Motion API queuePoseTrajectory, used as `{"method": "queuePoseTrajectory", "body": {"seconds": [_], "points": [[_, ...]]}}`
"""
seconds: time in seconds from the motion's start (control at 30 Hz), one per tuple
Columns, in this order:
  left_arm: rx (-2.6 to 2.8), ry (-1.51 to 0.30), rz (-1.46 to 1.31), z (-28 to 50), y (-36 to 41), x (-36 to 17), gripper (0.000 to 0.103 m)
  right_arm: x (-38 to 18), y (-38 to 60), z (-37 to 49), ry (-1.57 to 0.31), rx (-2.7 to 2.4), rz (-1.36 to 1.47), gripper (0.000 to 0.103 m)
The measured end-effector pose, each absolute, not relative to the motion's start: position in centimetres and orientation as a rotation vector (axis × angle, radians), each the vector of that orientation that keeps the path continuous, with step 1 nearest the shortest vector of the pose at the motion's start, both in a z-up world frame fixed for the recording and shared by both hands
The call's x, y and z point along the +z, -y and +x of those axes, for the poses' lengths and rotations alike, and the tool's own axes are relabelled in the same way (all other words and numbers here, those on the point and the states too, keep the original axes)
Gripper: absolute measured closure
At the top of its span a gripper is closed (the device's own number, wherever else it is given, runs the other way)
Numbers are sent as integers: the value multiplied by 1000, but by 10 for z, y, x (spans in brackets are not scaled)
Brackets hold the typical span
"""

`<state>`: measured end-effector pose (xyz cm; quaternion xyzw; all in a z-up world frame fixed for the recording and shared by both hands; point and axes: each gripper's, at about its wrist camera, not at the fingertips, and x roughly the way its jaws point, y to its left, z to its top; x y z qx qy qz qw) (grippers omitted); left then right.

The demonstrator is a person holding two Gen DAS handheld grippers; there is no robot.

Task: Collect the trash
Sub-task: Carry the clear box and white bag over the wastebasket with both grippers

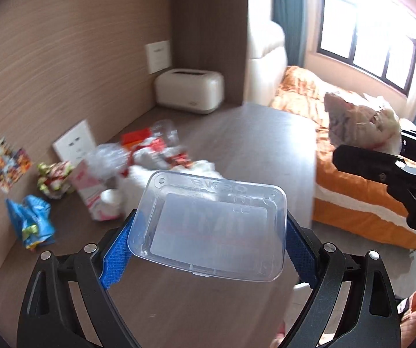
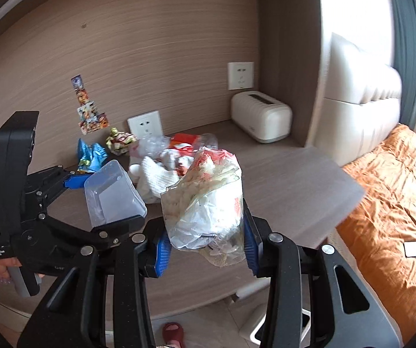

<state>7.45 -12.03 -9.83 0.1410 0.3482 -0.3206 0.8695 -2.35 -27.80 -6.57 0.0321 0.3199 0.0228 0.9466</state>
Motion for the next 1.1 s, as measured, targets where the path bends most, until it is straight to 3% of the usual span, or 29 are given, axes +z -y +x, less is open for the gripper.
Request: {"method": "queuePoseTrajectory", "body": {"seconds": [0.67,1.1], "points": [[-1031,-757,463,-33,317,-146,13,-105,415,-125,-715,-269,225,60],[-1151,-869,540,-37,393,-249,13,-217,476,-129,-892,-307,309,60]]}}
